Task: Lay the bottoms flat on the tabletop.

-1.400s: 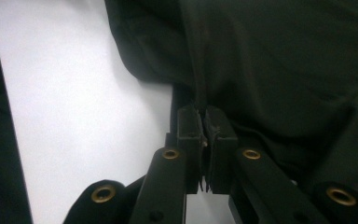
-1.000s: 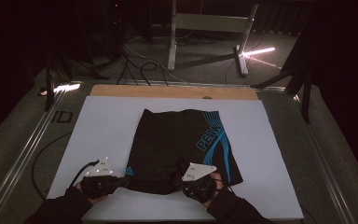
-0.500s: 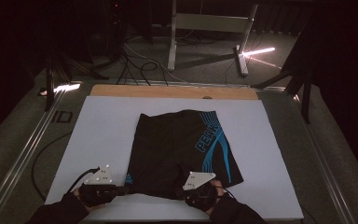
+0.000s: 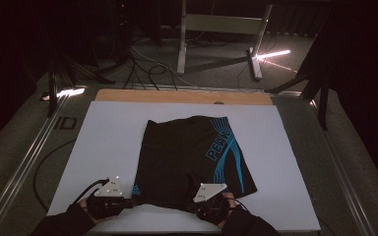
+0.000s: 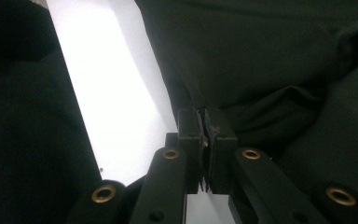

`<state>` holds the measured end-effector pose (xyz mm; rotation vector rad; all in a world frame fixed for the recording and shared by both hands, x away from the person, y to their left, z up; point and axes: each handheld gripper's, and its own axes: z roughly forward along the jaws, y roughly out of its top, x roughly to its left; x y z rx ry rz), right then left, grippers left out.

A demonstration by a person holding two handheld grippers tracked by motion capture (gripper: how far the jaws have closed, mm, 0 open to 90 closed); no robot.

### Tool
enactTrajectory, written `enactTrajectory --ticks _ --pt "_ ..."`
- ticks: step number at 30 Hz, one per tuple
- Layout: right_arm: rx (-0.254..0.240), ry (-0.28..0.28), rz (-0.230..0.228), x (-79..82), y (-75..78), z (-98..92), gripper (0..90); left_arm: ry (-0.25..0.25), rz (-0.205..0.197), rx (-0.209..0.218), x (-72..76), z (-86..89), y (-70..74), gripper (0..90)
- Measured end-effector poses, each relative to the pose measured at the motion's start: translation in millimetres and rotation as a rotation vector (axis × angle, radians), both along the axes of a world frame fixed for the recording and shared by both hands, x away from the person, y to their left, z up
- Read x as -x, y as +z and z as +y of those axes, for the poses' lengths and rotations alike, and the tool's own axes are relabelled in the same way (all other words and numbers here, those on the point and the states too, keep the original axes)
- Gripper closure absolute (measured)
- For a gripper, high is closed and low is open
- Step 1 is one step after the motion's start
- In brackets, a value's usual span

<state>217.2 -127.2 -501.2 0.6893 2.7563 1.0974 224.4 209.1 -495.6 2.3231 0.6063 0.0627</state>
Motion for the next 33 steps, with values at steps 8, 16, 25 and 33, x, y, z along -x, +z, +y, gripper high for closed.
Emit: enactTrajectory --ticks 8,16,25,33 --pt "-0.071 -0.026 -0.054 -5.4 22.4 -5.5 88.9 0.02 -0.067 0.029 -7.0 7.0 23.8 89.3" --pt "-0.047 -0.022 -0.017 -2.1 18.1 -10.3 89.6 -0.053 -0.044 -0.008 -1.3 -1.9 20.7 89.2" --pt "-0.003 -0.024 0.063 -4.4 -3.7 -10.4 89.3 -0.066 0.043 -0.012 -5.3 1.4 -2.0 89.7" --pt "-0.048 0.007 0.107 -8.1 -0.5 -15.6 52.2 -0.09 0.034 0.016 -1.5 -2.1 1.1 60.9"
